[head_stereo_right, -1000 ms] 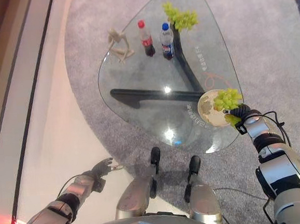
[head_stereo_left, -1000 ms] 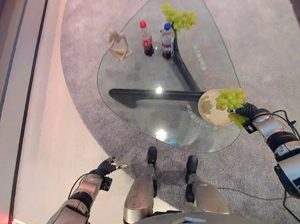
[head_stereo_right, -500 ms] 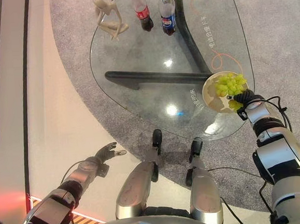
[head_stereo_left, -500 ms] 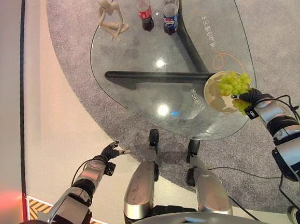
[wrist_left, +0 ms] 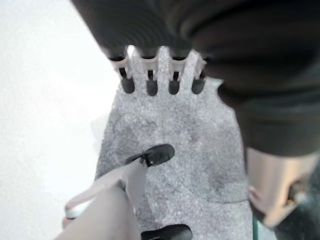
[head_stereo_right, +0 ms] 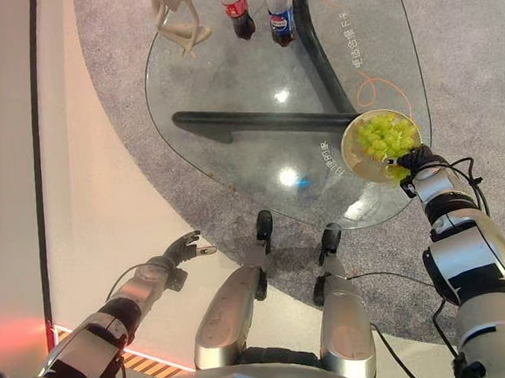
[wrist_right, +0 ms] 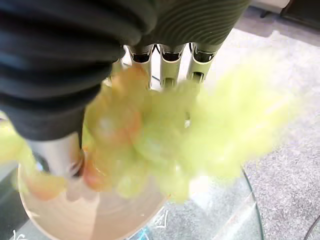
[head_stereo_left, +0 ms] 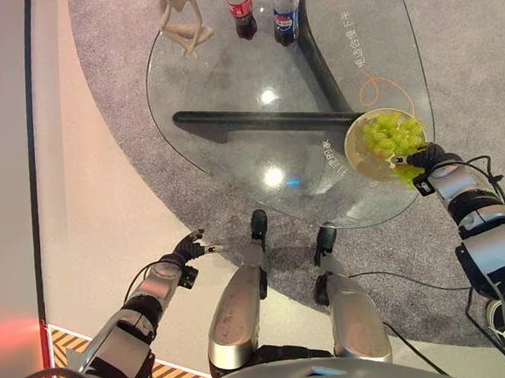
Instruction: Pick up fruits into the plate
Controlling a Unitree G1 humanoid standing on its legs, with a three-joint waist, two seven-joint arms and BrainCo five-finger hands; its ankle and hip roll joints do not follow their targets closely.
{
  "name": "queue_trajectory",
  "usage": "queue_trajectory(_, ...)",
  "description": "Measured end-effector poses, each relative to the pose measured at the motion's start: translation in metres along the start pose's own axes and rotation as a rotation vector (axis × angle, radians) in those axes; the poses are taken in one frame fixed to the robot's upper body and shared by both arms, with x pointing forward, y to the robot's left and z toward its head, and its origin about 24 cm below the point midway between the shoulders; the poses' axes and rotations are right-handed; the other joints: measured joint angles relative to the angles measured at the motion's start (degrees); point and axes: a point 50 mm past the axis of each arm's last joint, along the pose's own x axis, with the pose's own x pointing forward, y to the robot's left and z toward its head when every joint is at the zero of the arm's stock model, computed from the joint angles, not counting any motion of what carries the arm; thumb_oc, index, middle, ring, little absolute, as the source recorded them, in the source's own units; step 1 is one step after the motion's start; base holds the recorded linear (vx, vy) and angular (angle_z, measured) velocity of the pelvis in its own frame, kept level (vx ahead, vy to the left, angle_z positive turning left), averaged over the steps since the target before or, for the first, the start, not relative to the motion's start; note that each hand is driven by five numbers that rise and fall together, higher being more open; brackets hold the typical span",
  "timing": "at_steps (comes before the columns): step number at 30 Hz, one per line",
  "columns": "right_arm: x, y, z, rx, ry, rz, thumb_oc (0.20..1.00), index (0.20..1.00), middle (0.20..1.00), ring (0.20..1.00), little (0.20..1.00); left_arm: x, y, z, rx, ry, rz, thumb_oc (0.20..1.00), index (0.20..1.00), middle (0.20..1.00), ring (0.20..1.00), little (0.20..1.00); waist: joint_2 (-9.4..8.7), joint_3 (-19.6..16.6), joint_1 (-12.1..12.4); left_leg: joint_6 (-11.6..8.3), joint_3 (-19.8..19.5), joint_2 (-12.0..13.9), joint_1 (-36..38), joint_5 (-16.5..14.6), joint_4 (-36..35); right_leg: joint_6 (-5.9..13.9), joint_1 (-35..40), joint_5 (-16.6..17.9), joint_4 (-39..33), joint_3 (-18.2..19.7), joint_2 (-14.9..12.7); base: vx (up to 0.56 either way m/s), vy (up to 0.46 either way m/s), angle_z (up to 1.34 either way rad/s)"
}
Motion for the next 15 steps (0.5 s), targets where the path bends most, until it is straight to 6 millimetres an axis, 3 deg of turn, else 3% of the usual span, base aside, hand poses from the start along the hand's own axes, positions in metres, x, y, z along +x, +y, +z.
queue_trajectory(15,-0.001,0.004,0.013,0.014,-0.03,-0.045,1.0,1.0,1.0,1.0,1.0,0.0,0.0,0.0,-0.017,0.001,0.0,1.0,1.0,1.0,1.0,1.0,0.0,0.0,0.16,0.3,-0.08,-0.01,0.22,0.28,0.0,0.04,0.13,-0.02,0.54,-0.09,-0.41,0.0,0.0,0.0)
